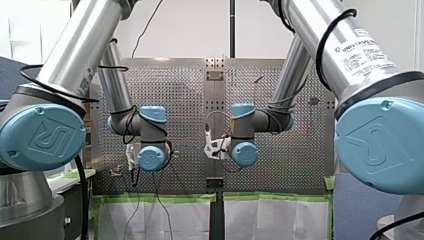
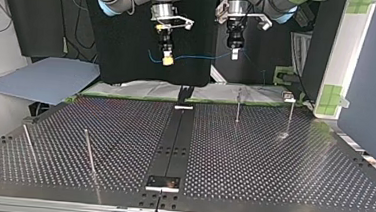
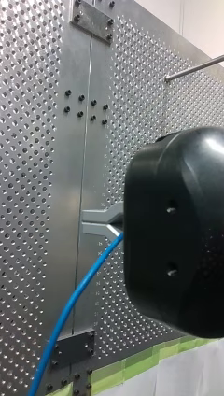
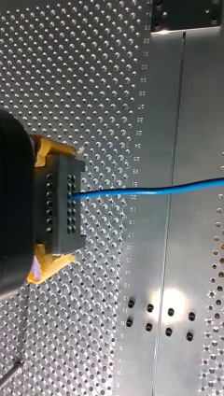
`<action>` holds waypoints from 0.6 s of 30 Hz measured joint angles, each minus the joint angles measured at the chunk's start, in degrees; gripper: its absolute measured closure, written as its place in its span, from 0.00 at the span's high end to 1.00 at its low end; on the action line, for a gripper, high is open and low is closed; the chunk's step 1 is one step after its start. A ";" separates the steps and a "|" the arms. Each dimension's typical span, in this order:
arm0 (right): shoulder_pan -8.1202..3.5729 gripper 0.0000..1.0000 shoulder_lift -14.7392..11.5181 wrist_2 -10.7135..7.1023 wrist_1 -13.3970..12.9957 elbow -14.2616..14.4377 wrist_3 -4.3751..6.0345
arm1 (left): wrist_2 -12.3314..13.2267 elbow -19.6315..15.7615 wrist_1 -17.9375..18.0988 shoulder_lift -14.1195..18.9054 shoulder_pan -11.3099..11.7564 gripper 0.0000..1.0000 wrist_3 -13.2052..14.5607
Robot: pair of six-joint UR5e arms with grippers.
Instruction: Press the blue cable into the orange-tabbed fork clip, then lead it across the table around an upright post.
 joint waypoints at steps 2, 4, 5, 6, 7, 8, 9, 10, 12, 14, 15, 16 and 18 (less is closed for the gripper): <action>0.00 0.00 0.00 0.00 0.00 0.00 0.00 | 0.00 0.00 0.00 0.00 0.00 0.00 0.00; 0.00 0.00 0.00 0.00 0.00 0.00 0.00 | 0.00 0.00 0.00 0.00 0.00 0.00 0.00; 0.00 0.00 0.00 0.00 0.00 0.00 0.00 | 0.00 0.01 0.00 0.00 0.01 0.00 0.00; 0.01 0.00 0.00 0.01 0.00 -0.01 0.00 | 0.01 -0.01 -0.02 -0.01 0.03 0.00 0.00; 0.02 0.00 -0.01 0.00 0.00 -0.03 -0.03 | 0.07 -0.08 -0.08 -0.09 0.09 0.00 0.02; 0.02 0.00 -0.01 0.00 0.00 -0.04 -0.06 | 0.26 -0.26 -0.16 -0.29 0.17 0.00 0.04; 0.02 0.00 0.00 0.00 0.00 -0.05 -0.09 | 0.46 -0.39 -0.22 -0.55 0.22 0.00 0.05; 0.01 0.00 -0.01 0.00 0.00 -0.06 -0.12 | 0.63 -0.50 -0.26 -0.90 0.26 0.00 0.06; 0.01 0.00 0.00 0.00 0.00 -0.06 -0.15 | 0.87 -0.67 -0.31 -1.88 0.31 0.00 0.07; 0.01 0.00 0.00 0.00 0.00 -0.08 -0.16 | 0.98 -0.74 -0.33 -2.92 0.33 0.00 0.08; 0.01 0.00 -0.01 0.00 0.00 -0.08 -0.17 | 1.01 -0.76 -0.34 -3.41 0.33 0.00 0.08; 0.01 0.00 0.00 0.00 0.00 -0.08 -0.17 | 1.02 -0.77 -0.34 -3.91 0.33 0.00 0.09; 0.01 0.00 0.00 0.00 0.00 -0.08 -0.17 | 1.04 -0.78 -0.35 -4.75 0.34 0.00 0.09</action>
